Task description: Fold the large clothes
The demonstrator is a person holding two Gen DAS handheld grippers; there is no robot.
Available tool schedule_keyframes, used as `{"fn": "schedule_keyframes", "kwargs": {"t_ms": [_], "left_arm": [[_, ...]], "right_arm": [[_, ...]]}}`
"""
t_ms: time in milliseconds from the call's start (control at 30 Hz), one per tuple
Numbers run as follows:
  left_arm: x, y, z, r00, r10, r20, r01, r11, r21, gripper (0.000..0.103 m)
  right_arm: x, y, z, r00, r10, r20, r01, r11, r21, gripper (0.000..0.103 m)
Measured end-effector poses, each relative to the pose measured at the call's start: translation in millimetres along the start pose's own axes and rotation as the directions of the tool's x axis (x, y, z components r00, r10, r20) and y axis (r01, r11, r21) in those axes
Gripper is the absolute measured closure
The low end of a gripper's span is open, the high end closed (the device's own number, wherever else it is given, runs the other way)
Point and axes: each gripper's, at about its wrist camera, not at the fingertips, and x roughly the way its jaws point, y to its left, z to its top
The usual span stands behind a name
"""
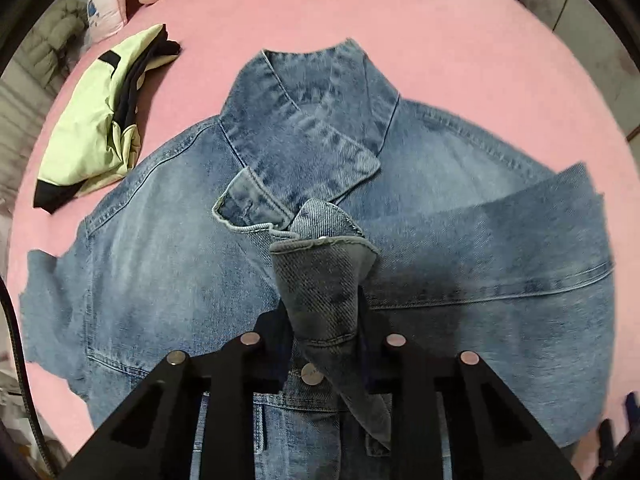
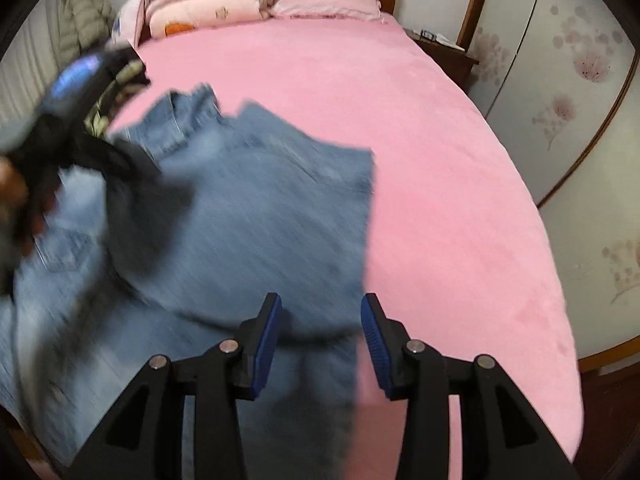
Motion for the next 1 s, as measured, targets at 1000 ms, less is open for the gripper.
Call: {"fn": "schedule_keyframes", "kwargs": {"t_ms": [1000], "left_arm": [[25.2, 124.1, -79.1, 0.946, -0.250, 0.206, 0.293, 0.931, -0.216, 0.072]], "right_arm": [[64.7, 29.7, -5.6, 0.985, -0.175, 0.000, 0.175, 0.984, -0.019, 0.082]]}}
